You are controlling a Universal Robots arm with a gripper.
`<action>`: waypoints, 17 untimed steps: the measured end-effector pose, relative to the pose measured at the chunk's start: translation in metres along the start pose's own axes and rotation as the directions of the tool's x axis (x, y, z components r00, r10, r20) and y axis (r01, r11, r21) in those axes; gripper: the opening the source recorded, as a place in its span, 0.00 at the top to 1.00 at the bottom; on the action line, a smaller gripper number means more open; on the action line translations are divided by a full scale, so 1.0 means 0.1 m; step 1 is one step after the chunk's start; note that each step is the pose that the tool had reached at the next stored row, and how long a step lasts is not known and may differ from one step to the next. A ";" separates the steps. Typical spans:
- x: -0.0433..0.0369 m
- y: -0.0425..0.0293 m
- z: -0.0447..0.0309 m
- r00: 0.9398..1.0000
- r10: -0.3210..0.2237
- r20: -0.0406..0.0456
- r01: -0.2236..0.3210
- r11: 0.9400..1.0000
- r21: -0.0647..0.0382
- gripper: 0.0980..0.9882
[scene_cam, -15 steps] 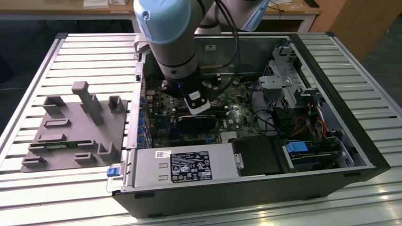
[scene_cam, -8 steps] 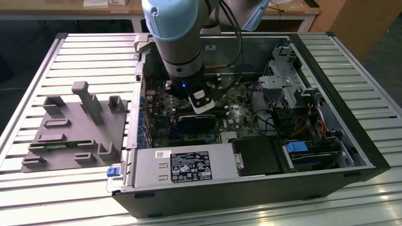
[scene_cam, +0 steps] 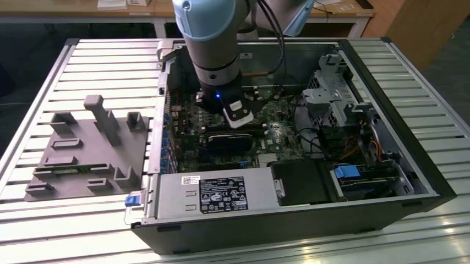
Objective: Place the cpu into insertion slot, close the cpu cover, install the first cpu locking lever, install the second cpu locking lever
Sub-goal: 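Install the second cpu locking lever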
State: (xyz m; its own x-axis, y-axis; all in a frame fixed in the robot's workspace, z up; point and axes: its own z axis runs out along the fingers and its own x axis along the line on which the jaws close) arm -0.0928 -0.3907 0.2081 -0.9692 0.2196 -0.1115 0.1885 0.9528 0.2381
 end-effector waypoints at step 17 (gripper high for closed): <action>-0.163 0.197 0.067 1.000 0.004 -0.003 -0.003 0.999 0.032 1.00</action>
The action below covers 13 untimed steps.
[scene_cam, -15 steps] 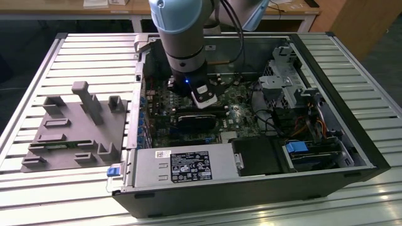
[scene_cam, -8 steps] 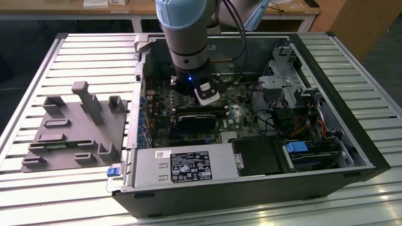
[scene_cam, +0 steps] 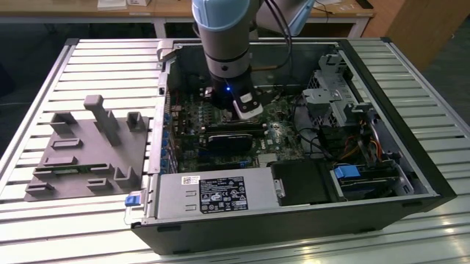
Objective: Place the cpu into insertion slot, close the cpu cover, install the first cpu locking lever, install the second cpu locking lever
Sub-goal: 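Install the second cpu locking lever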
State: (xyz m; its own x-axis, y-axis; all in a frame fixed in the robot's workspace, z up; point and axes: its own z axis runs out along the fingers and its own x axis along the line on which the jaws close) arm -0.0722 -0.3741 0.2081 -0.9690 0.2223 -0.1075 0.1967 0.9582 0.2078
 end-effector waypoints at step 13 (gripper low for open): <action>-0.022 0.248 0.056 1.000 -0.003 -0.007 0.004 0.999 0.051 1.00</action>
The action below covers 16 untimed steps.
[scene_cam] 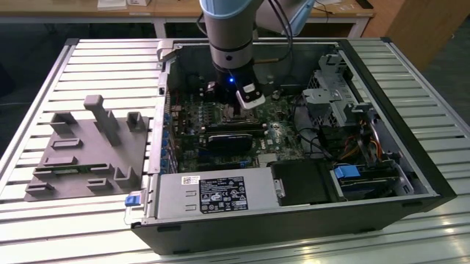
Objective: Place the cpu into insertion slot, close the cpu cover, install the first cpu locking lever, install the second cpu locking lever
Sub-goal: 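Install the second cpu locking lever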
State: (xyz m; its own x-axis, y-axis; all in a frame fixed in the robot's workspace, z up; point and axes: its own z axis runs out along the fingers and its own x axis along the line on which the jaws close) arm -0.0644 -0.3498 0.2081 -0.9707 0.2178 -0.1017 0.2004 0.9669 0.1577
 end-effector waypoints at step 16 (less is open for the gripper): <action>-0.020 0.153 -0.068 1.000 -0.003 0.001 0.003 0.999 0.032 1.00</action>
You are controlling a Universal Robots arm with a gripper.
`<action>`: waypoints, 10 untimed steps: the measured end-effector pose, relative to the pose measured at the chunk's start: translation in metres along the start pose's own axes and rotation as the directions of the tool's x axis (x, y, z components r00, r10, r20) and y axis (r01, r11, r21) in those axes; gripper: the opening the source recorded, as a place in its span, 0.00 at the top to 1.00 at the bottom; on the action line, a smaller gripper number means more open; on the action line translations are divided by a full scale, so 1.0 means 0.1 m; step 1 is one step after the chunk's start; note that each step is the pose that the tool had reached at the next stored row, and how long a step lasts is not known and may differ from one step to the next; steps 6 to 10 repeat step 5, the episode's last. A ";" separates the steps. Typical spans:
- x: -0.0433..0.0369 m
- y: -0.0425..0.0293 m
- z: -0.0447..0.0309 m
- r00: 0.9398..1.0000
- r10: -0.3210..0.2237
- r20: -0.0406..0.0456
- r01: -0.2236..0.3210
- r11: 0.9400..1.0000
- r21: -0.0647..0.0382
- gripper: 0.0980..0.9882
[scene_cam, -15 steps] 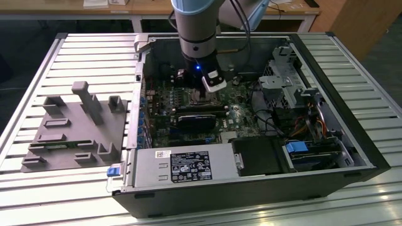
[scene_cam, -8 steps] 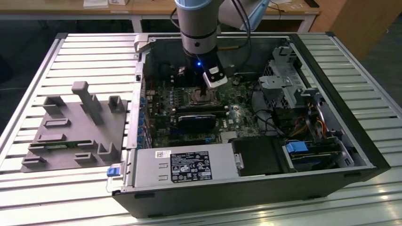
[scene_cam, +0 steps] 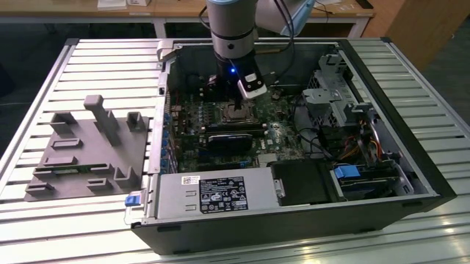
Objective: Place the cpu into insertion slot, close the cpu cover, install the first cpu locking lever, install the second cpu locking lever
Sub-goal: 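Install the second cpu locking lever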
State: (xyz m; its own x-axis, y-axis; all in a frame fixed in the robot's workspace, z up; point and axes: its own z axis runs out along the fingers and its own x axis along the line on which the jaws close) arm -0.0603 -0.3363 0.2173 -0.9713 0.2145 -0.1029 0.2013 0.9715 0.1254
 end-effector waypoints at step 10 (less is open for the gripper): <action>0.000 0.000 -0.001 1.000 0.000 0.000 0.000 1.000 0.000 1.00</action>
